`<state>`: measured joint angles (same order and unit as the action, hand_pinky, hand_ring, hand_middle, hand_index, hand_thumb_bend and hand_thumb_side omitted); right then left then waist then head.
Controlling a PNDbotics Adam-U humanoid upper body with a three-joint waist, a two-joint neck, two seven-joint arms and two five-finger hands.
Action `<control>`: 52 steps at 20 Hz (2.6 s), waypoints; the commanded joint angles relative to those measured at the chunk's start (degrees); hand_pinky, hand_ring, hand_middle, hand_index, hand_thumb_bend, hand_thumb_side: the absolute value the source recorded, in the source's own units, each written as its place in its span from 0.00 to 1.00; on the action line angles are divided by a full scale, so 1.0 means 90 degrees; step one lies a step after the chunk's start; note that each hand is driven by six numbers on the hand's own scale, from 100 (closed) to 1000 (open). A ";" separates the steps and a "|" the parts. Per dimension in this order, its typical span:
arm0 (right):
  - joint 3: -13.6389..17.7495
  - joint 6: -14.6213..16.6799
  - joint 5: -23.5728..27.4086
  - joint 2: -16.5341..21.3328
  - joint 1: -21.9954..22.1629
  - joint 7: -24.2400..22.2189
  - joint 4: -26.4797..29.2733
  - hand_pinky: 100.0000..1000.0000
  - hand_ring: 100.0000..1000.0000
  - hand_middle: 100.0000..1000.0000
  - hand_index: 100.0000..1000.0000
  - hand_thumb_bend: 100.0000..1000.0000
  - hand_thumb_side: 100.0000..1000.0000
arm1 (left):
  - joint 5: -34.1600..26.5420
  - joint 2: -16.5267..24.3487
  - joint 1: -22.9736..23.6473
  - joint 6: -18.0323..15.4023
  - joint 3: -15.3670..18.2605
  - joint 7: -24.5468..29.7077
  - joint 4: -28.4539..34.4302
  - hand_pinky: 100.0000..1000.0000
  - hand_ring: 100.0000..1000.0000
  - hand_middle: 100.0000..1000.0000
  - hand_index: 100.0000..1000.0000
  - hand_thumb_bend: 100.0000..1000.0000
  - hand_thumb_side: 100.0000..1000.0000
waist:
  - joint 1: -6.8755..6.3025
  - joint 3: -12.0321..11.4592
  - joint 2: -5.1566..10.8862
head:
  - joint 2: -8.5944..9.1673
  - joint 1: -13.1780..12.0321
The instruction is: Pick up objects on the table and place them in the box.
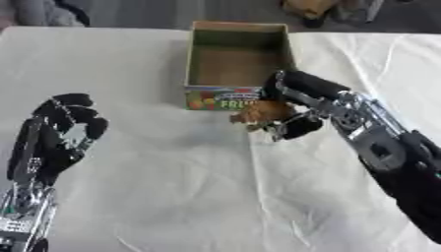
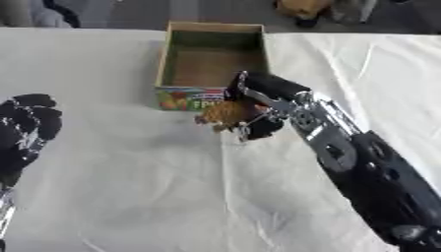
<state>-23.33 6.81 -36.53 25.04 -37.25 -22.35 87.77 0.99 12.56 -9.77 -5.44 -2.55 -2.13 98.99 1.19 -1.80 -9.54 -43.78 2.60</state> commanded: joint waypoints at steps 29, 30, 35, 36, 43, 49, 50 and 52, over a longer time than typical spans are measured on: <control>0.1290 -0.0146 -0.2227 0.0010 -0.2563 0.0920 -0.3805 0.46 0.39 0.32 0.46 0.21 0.00 | -0.0130 -0.0099 -0.0549 -0.0013 -0.0425 0.0490 0.0180 0.60 0.56 0.55 0.66 0.78 0.42 | 0.0056 -0.1115 -0.0141 | -0.0037 0.0581; 0.1322 -0.0131 -0.2287 -0.0011 -0.2575 0.0982 -0.3905 0.46 0.39 0.32 0.46 0.21 0.00 | -0.0134 -0.0100 -0.0557 -0.0012 -0.0432 0.0500 0.0180 0.60 0.56 0.55 0.66 0.78 0.42 | 0.0058 -0.1132 -0.0144 | -0.0037 0.0592; 0.1623 -0.0203 -0.2479 -0.0185 -0.2533 0.1346 -0.4622 0.50 0.44 0.40 0.54 0.16 0.00 | -0.0161 -0.0110 -0.0645 -0.0007 -0.0513 0.0586 0.0192 0.60 0.56 0.55 0.66 0.78 0.42 | 0.0045 -0.1334 -0.0183 | -0.0037 0.0703; 0.1666 -0.0189 -0.2520 -0.0224 -0.2529 0.1439 -0.4760 0.50 0.44 0.40 0.54 0.16 0.00 | -0.0167 -0.0113 -0.0652 -0.0005 -0.0521 0.0598 0.0193 0.60 0.56 0.55 0.66 0.78 0.42 | 0.0041 -0.1356 -0.0185 | -0.0037 0.0714; 0.1799 -0.0087 -0.2695 -0.0452 -0.2422 0.1831 -0.5288 0.50 0.45 0.42 0.57 0.15 0.00 | -0.0191 -0.0128 -0.0639 -0.0004 -0.0564 0.0665 0.0191 0.60 0.56 0.55 0.66 0.78 0.42 | 0.0005 -0.1428 -0.0137 | -0.0037 0.0751; 0.1825 -0.0038 -0.2782 -0.0647 -0.2327 0.1873 -0.5560 0.53 0.49 0.46 0.64 0.19 0.00 | -0.0193 -0.0148 -0.0643 -0.0002 -0.0585 0.0708 0.0194 0.60 0.56 0.55 0.66 0.78 0.42 | -0.0010 -0.1444 -0.0128 | -0.0037 0.0761; 0.1823 -0.0019 -0.2773 -0.0652 -0.2327 0.1835 -0.5571 0.53 0.50 0.48 0.66 0.20 0.00 | -0.0192 -0.0148 -0.0643 -0.0002 -0.0586 0.0711 0.0193 0.60 0.56 0.55 0.66 0.78 0.42 | -0.0008 -0.1440 -0.0126 | -0.0037 0.0758; 0.1816 0.0018 -0.2731 -0.0654 -0.2328 0.1713 -0.5578 0.56 0.54 0.52 0.70 0.22 0.05 | -0.0191 -0.0150 -0.0641 -0.0003 -0.0584 0.0712 0.0191 0.60 0.56 0.55 0.66 0.78 0.42 | -0.0002 -0.1434 -0.0121 | -0.0037 0.0749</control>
<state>-7.26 6.75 -60.98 18.74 -57.24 -6.54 37.48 -0.54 11.04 -14.82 -5.41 -7.86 4.13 99.38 1.37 -14.77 -11.63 -43.78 9.25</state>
